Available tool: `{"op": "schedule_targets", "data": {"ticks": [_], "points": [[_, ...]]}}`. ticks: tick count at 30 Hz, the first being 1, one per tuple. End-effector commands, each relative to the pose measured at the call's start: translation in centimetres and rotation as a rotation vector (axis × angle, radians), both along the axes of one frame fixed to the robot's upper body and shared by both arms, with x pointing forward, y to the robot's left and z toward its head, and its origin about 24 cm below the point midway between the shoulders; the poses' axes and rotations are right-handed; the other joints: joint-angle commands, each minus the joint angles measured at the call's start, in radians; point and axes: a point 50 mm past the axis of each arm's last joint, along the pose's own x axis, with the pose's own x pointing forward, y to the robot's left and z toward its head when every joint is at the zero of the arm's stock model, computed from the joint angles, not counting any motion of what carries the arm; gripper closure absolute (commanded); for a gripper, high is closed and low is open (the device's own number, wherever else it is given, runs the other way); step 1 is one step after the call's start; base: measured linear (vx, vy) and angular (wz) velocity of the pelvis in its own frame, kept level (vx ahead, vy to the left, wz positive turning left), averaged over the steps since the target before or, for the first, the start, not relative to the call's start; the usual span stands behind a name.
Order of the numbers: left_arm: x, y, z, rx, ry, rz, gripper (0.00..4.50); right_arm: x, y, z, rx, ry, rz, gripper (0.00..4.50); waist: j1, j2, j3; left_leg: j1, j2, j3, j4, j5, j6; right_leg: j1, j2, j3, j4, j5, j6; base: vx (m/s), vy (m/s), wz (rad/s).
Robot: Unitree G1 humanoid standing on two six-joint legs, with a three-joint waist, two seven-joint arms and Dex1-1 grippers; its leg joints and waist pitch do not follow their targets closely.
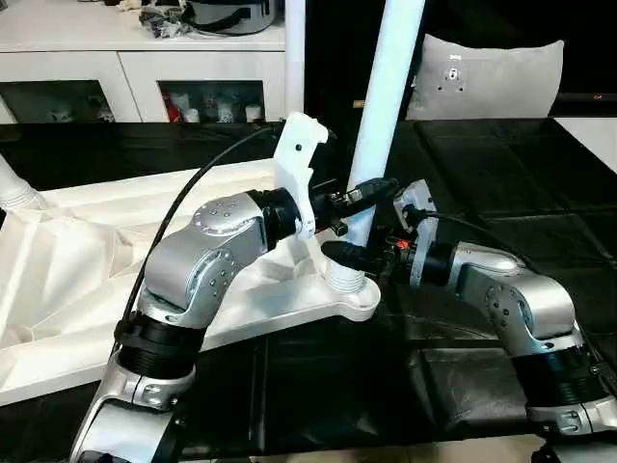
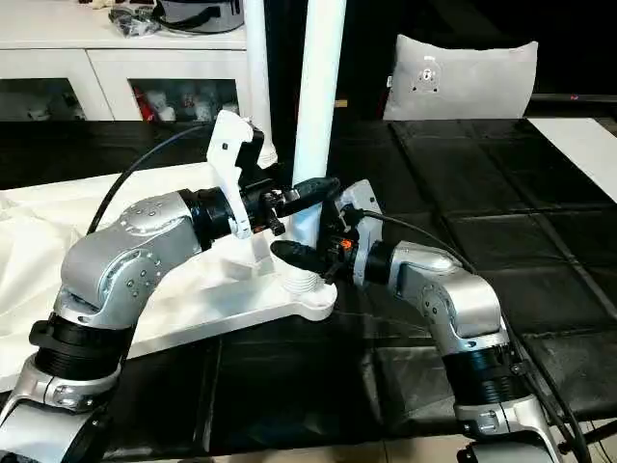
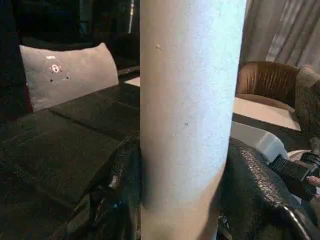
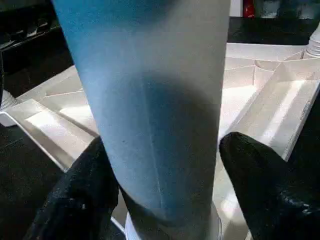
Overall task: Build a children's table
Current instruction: Insert table leg to table base
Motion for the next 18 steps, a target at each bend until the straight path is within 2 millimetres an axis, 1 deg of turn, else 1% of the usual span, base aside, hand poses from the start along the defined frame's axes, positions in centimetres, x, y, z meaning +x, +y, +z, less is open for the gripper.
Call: {"op": "schedule_targets", "data": {"ticks": [1,2,3,4,7,9,18], "points": [[-0.13,-0.36,0.82,0.008,-0.038,-0.022,2.41,0.05,0.0,0.12,-0.012,-0.009,0.002,1.5,-0.001,-0.009,-0.067,-0.008,0.016,0.009,-0.069,-0.098,0.029,0.066,-0.054,0.053,-0.07,-0.366,-0.072,0.0,0.0,0.0],[-0.36,-0.48,0.79,0.008,-0.028,-0.044,2.41,0.11,0.02,0.13,0.002,-0.004,-0.002,1.64,-0.001,-0.008,-0.067,-0.008,0.016,0.009,-0.069,-0.099,0.029,0.066,-0.054,0.053,-0.07,-0.368,-0.073,0.0,0.0,0.0],[-0.38,-0.51,0.79,0.006,-0.025,-0.042,2.41,0.12,0.04,0.12,0.005,-0.002,-0.001,1.64,-0.001,-0.008,-0.068,-0.008,0.016,0.009,-0.068,-0.096,0.029,0.066,-0.054,0.054,-0.07,-0.364,-0.074,0.0,0.0,0.0],[-0.39,-0.52,0.8,0.005,-0.024,-0.04,2.41,0.12,0.05,0.11,0.005,-0.001,-0.001,1.88,-0.001,-0.008,-0.067,-0.008,0.016,0.009,-0.069,-0.1,0.028,0.066,-0.054,0.053,-0.071,-0.369,-0.074,0.0,0.0,0.0],[-0.29,-0.52,0.85,-0.001,-0.023,-0.03,2.41,0.06,0.12,0.02,0.007,0.006,0.005,2.0,-0.001,-0.008,-0.068,-0.008,0.016,0.008,-0.069,-0.099,0.028,0.067,-0.054,0.054,-0.07,-0.363,-0.074,0.0,0.0,0.0],[-0.27,-0.53,0.92,-0.004,-0.021,-0.029,2.41,0.03,0.13,-0.06,0.008,0.011,0.005,2.29,0.0,-0.007,-0.068,-0.008,0.017,0.008,-0.069,-0.097,0.029,0.067,-0.055,0.054,-0.07,-0.361,-0.076,0.0,0.0,0.0],[-0.48,-0.76,1.23,-0.023,-0.025,-0.052,2.41,0.0,-0.03,-0.23,0.004,0.018,-0.003,2.53,0.0,-0.005,-0.068,-0.008,0.017,0.008,-0.069,-0.102,0.028,0.067,-0.055,0.053,-0.07,-0.363,-0.076,0.0,0.0,0.0]]}}
